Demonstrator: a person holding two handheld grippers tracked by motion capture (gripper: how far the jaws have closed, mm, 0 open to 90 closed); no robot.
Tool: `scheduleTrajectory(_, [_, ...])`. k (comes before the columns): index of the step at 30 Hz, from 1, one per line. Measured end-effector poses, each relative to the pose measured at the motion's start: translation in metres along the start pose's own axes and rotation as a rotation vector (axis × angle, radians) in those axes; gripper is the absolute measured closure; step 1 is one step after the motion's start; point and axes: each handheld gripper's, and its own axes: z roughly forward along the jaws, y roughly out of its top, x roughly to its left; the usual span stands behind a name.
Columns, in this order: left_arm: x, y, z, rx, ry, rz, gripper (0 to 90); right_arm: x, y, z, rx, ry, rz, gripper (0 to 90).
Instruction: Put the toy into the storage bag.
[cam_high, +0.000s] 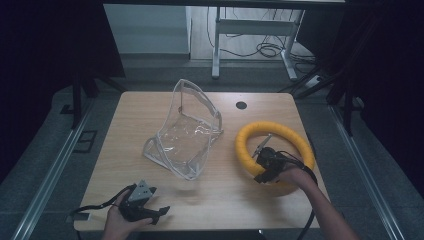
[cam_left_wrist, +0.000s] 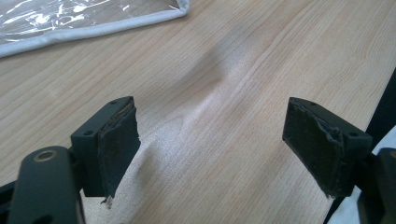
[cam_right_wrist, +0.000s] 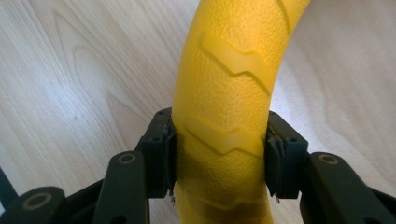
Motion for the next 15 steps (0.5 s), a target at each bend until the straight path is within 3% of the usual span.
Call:
scheduleTrajectory(6, [0.0,0.0,0.0,-0.002,-0.001,-0.002,18.4,-0.001,-0.001,-0.016,-0.075,0.001,0.008,52.3])
scheduleTrajectory(12, [0.0,0.0,0.0,-0.005,0.0,-0.004,18.4,0.0,0.001,-0.029,-0.116,-0.005,0.005,52.3])
scheduleTrajectory(15, [0.0,0.001,0.0,-0.006,0.0,-0.004,18.4,0.001,0.002,-0.04,-0.168,-0.01,0.013,52.3])
